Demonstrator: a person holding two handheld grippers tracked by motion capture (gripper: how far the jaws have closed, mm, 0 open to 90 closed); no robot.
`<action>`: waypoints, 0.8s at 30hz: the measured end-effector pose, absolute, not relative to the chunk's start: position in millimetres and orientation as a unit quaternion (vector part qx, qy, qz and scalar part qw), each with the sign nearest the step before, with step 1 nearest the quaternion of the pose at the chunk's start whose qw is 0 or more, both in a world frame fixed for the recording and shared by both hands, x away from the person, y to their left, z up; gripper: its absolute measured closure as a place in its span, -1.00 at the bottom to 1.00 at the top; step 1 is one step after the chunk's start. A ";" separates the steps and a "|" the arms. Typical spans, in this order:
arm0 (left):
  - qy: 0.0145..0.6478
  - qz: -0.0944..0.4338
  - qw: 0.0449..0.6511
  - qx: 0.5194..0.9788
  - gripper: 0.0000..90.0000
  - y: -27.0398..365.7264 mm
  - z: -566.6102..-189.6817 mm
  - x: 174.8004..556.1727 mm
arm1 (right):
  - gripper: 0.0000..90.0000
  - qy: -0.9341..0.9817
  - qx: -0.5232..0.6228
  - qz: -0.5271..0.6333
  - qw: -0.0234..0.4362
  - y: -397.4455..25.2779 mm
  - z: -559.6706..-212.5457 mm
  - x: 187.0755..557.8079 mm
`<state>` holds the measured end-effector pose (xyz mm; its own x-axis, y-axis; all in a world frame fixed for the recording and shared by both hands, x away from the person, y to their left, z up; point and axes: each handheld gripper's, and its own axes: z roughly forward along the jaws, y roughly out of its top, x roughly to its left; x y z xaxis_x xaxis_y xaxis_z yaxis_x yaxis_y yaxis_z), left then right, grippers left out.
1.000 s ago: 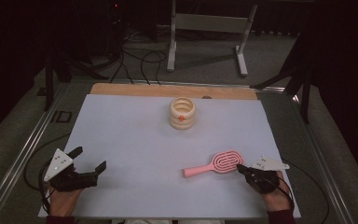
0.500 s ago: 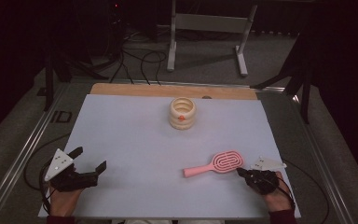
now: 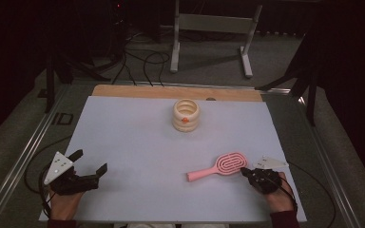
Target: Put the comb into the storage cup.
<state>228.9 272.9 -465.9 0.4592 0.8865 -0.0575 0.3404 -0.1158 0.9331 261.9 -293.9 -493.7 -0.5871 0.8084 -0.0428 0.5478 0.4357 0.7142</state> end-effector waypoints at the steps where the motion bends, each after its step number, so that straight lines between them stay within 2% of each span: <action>1: 0.442 0.275 0.496 0.695 -1.00 272.4 -466.2 228.9 | 1.00 0.823 0.417 0.337 0.188 -291.6 -494.8 266.3; 24: 0.438 0.275 0.491 0.701 -1.00 269.0 -467.6 229.4 | 1.00 0.817 0.438 0.331 0.178 -265.9 -490.4 301.7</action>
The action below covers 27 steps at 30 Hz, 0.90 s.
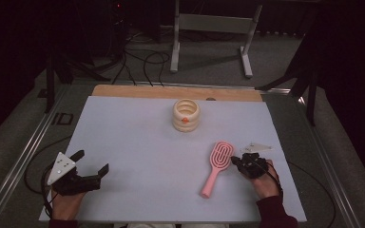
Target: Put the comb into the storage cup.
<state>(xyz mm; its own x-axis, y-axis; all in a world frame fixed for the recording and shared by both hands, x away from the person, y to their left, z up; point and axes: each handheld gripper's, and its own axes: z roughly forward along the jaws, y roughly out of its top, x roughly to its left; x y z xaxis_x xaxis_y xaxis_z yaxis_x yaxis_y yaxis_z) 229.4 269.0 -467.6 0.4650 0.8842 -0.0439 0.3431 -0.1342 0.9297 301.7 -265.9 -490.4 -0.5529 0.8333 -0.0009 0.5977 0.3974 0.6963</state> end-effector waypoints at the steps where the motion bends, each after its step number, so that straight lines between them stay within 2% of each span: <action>1: 0.437 0.275 0.491 0.701 -1.00 268.9 -467.6 229.3 | 1.00 0.816 0.437 0.332 0.179 -264.6 -490.4 303.4; 27: 0.436 0.278 0.490 0.702 -1.00 268.4 -467.0 228.7 | 1.00 0.844 0.402 0.300 0.189 -218.1 -489.9 331.6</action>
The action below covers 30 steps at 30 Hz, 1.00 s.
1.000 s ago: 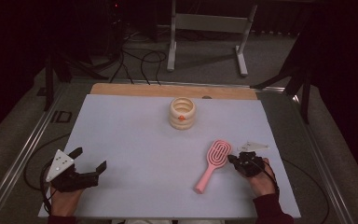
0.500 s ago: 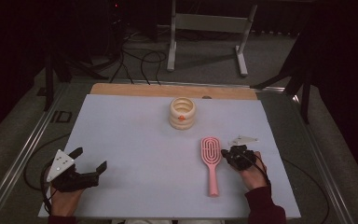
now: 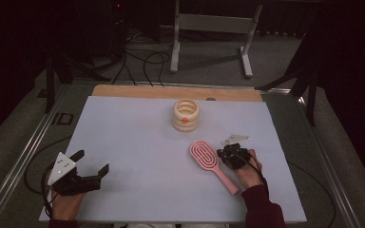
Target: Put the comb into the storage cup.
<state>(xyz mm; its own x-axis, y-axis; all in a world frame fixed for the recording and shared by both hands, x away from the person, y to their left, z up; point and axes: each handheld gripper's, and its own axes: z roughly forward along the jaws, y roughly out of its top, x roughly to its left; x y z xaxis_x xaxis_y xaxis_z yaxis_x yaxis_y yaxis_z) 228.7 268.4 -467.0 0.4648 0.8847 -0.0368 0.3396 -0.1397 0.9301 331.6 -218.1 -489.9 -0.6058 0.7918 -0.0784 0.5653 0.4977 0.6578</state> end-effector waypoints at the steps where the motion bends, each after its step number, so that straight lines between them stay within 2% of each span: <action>1: 0.436 0.279 0.489 0.702 -1.00 268.4 -466.9 228.6 | 1.00 0.845 0.401 0.299 0.188 -215.6 -490.2 331.7; 30: 0.435 0.279 0.488 0.703 -1.00 267.7 -467.2 228.6 | 1.00 0.857 0.365 0.311 0.189 -191.7 -492.5 330.9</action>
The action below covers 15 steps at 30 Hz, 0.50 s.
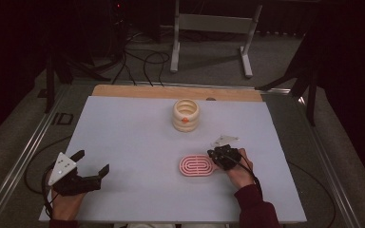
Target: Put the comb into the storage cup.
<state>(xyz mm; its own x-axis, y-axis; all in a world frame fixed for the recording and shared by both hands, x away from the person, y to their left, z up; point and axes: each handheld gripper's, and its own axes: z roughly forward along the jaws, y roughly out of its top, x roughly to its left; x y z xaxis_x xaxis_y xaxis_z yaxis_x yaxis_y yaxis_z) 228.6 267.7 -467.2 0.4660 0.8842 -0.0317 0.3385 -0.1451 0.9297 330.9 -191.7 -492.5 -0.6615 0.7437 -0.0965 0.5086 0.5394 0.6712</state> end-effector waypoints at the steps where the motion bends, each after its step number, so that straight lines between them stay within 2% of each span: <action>1: 0.435 0.279 0.489 0.703 -1.00 267.7 -467.3 228.6 | 1.00 0.856 0.366 0.312 0.189 -192.3 -492.5 331.0; 15: 0.433 0.280 0.487 0.705 -1.00 267.0 -467.8 228.9 | 0.98 0.848 0.367 0.329 0.196 -198.2 -487.4 330.0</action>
<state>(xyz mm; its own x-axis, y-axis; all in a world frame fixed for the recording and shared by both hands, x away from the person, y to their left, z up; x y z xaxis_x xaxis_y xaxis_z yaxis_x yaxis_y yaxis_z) 228.9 267.0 -467.8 0.4676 0.8835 -0.0273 0.3381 -0.1502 0.9291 330.0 -198.2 -487.4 -0.6534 0.7514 -0.0916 0.4929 0.5142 0.7019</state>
